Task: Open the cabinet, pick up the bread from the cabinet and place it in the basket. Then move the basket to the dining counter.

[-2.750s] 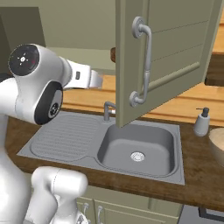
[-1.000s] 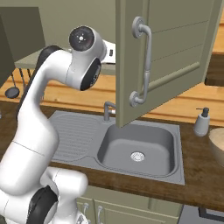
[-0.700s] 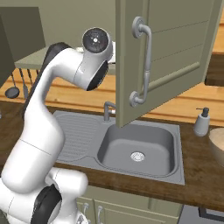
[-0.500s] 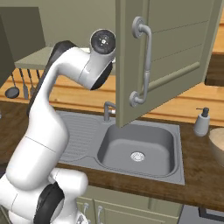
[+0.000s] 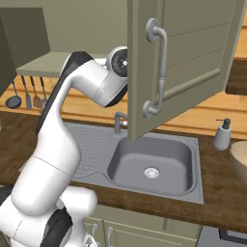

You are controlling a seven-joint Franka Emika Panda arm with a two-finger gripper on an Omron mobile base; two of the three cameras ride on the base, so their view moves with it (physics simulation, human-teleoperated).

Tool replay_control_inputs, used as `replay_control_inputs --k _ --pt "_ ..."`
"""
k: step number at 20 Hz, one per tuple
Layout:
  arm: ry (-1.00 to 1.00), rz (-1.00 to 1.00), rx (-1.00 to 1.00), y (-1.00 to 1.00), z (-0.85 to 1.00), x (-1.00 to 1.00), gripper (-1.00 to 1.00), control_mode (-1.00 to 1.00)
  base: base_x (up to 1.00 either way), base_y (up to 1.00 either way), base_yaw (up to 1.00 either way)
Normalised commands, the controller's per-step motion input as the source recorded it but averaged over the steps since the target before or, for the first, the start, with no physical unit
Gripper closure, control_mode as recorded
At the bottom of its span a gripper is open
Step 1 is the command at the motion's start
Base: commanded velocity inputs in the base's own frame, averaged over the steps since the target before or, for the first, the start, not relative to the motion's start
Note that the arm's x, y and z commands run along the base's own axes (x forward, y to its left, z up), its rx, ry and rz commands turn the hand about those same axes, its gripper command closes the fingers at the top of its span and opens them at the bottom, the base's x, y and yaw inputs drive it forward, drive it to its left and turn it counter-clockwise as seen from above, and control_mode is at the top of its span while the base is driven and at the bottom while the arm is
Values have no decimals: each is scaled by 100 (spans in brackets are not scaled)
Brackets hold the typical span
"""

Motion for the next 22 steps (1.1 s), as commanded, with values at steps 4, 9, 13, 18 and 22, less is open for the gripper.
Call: replay_control_inputs --k 4,9,13,18,22 --pt "0 0 0 0 0 18 -100 -100 0 0 0" --pt "5 0 0 0 0 29 -100 -100 0 0 0" --pt "15 0 0 0 0 47 -100 -100 0 0 0" --pt "6 0 0 -10 0 29 -100 -100 0 0 0" --pt "1 0 0 -19 0 21 -100 -100 0 0 0"
